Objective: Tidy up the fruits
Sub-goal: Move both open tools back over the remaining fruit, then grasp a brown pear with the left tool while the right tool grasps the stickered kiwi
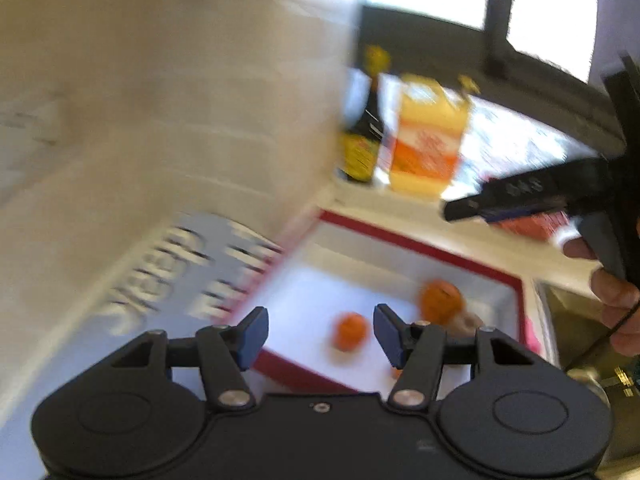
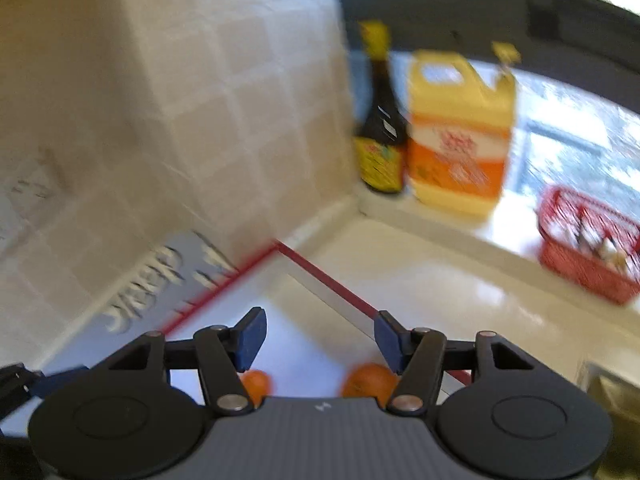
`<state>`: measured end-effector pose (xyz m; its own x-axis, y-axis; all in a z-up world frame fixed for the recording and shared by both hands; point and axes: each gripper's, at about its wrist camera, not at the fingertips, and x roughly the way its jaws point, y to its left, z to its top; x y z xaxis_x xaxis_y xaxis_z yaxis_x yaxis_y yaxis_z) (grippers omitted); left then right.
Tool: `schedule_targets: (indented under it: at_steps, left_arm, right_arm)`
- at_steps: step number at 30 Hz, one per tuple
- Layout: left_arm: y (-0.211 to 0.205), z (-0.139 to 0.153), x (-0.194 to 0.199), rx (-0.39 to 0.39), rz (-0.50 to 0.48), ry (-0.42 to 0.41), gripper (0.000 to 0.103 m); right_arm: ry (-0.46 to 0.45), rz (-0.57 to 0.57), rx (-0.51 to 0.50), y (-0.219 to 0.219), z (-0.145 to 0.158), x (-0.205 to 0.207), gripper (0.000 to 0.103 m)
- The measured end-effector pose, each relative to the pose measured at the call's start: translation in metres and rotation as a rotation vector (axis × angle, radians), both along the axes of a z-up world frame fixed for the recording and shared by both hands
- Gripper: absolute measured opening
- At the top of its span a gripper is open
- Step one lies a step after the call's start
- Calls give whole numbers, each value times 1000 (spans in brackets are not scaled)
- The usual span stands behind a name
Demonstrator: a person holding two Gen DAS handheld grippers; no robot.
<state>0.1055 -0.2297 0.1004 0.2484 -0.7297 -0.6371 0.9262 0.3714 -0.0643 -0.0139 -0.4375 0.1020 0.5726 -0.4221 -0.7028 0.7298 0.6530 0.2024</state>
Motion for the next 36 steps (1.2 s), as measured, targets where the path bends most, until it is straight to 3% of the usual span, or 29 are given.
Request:
schedule_targets:
  at_steps: [4,8,12,15,18,23,28,36]
  left_arm:
    - [55,33,33,-46,162,-27,70]
    - [105,47,58,-58,317,-55,70]
    - [151,35,78,-51,434,-18,71]
    - [176,6,96,-24,497,58,71]
    - [188,-31,108,30,522,144,71]
    - [189,-90,116,102,510,267,71]
    - [188,-121,115,145,503,306,71]
    - [180,-135,116,155,486,304,68]
  right_arm:
    - [-69,125,-21,24,28,24,62]
    - [-103,270,-14,60,38,52,63]
    - [-77,401,24,100,22,86,63]
    - [-26,492,97,132,-8,104,63]
    - [47,561,232,156,-52,116,63]
    - [139,580,424,182,-112,116,63]
    - [180,553,444,194,-139,120,64]
    - [166,504,415,196,-146,137,69]
